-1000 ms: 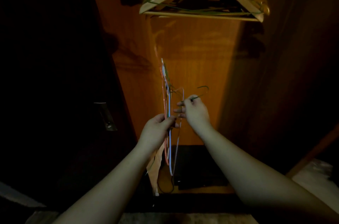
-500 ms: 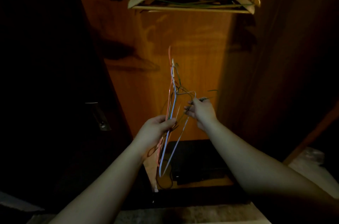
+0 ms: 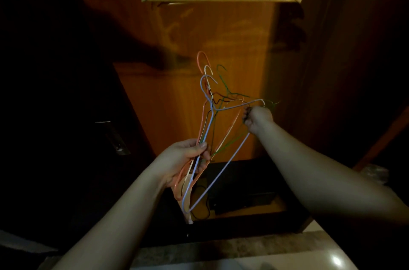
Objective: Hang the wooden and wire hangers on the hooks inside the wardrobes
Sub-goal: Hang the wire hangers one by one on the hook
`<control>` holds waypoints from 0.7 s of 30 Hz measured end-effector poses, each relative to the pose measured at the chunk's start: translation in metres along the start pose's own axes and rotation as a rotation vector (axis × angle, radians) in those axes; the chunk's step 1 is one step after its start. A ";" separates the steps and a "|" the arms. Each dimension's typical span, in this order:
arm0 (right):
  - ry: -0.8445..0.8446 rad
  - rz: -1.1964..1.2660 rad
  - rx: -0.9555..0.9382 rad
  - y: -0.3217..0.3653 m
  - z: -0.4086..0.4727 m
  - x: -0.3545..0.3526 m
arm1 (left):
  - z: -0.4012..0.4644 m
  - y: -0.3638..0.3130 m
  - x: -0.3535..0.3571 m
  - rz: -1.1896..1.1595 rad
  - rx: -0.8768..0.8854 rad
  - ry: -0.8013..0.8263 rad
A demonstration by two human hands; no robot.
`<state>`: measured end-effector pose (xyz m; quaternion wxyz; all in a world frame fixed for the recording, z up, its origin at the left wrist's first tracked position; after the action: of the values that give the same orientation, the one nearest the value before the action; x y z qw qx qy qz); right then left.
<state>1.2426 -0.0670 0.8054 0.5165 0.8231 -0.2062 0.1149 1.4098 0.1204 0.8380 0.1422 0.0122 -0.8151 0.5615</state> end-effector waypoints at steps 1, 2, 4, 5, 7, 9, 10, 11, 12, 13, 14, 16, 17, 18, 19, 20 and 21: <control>0.002 0.033 -0.001 0.000 0.000 0.000 | 0.000 0.001 0.000 0.003 -0.009 0.002; -0.002 0.070 -0.006 0.000 -0.002 -0.001 | 0.000 0.003 -0.001 0.013 -0.019 -0.002; -0.027 0.169 -0.005 -0.001 -0.003 -0.002 | 0.000 0.006 0.001 0.040 -0.042 -0.004; -0.042 0.214 0.001 -0.002 -0.001 -0.003 | 0.000 0.009 0.002 0.054 -0.050 -0.006; -0.042 0.248 0.015 -0.003 0.002 -0.002 | 0.001 0.014 0.005 0.083 -0.062 -0.020; -0.037 0.234 0.035 -0.004 0.006 -0.003 | 0.002 0.018 0.005 0.096 -0.070 -0.024; -0.039 0.231 0.046 -0.006 0.007 -0.005 | 0.003 0.018 0.006 0.089 -0.071 -0.014; -0.041 0.233 0.056 -0.008 0.009 -0.008 | 0.004 0.019 0.006 0.074 -0.073 0.002; -0.045 0.240 0.066 -0.010 0.009 -0.011 | 0.004 0.020 0.006 0.061 -0.077 0.018; -0.050 0.243 0.071 -0.011 0.009 -0.014 | 0.004 0.021 0.006 0.055 -0.081 0.031; -0.058 0.238 0.070 -0.010 0.008 -0.018 | 0.004 0.022 0.007 0.053 -0.082 0.040; -0.081 0.236 0.071 -0.006 0.004 -0.025 | 0.003 0.024 0.009 0.036 -0.071 0.055; -0.093 0.228 0.077 -0.004 0.003 -0.029 | 0.003 0.025 0.010 0.012 -0.060 0.057; -0.100 0.216 0.090 -0.003 0.000 -0.033 | 0.003 0.025 0.009 -0.017 -0.046 0.054; -0.098 0.205 0.103 -0.003 -0.001 -0.035 | 0.003 0.026 0.007 -0.042 -0.034 0.046; -0.085 0.190 0.116 -0.002 -0.003 -0.037 | 0.004 0.026 0.004 -0.058 -0.025 0.031; -0.070 0.158 0.125 -0.002 -0.002 -0.038 | 0.005 0.027 0.000 -0.062 -0.021 0.014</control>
<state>1.2096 -0.0557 0.7890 0.4461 0.8383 -0.2809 0.1391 1.4039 0.1260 0.8118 0.1652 0.0320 -0.8190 0.5485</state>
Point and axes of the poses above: each hand's wrist, its own z-axis towards the middle knuckle, its own x-axis out of the palm, y = z × x, the point moved 6 cm from there along z, towards the middle knuckle, and after that the axes turned 4 degrees about y, right-handed, at the moved point
